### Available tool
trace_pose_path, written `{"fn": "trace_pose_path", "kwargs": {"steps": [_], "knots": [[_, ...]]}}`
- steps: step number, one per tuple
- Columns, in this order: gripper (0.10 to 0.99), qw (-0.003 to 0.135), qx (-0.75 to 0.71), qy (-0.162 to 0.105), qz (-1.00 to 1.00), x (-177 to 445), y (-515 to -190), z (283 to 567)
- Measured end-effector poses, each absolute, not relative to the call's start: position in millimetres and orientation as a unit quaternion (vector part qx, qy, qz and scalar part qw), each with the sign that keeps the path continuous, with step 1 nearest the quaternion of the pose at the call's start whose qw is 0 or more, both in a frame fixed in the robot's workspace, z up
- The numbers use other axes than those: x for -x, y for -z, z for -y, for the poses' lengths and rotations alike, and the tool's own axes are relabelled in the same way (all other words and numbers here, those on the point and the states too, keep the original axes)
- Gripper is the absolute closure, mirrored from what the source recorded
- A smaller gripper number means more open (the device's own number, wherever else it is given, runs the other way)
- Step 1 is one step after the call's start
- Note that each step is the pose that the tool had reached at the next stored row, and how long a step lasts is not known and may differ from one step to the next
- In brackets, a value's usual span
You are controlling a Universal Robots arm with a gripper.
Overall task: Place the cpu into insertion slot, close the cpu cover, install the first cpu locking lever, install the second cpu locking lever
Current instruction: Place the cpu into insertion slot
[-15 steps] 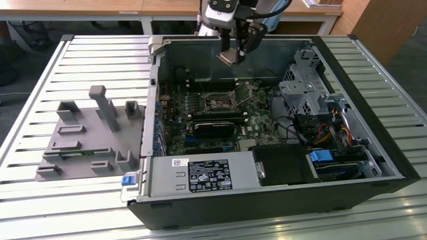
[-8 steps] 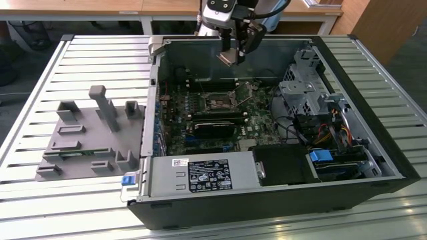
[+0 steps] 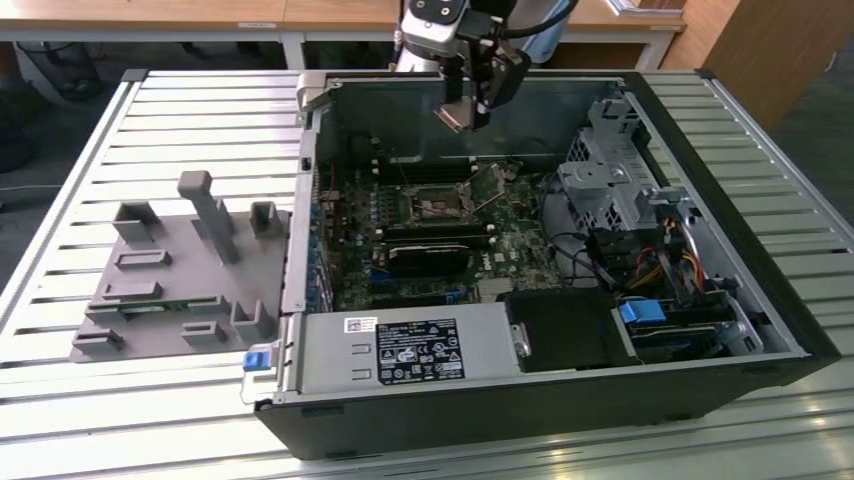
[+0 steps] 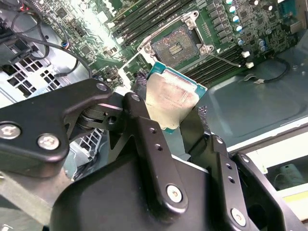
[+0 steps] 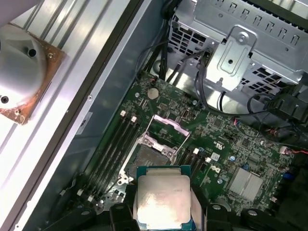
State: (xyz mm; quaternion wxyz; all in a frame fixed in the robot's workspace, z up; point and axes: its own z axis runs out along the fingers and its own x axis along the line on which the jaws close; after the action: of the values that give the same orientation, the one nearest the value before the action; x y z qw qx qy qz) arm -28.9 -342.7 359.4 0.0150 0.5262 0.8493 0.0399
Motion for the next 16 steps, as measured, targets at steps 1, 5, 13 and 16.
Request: {"fn": "trace_pose_path", "kwargs": {"steps": [1,5,13,16], "knots": [[0.557,0.015,-0.529,-0.04,-0.848,28.9,-359.3,342.7],[0.557,0.016,-0.541,-0.04,-0.84,28.9,-359.0,342.5],[0.557,0.017,-0.567,-0.039,-0.823,28.9,-358.5,342.0],[0.557,0.017,-0.577,-0.039,-0.816,28.9,-358.3,341.8]]}}
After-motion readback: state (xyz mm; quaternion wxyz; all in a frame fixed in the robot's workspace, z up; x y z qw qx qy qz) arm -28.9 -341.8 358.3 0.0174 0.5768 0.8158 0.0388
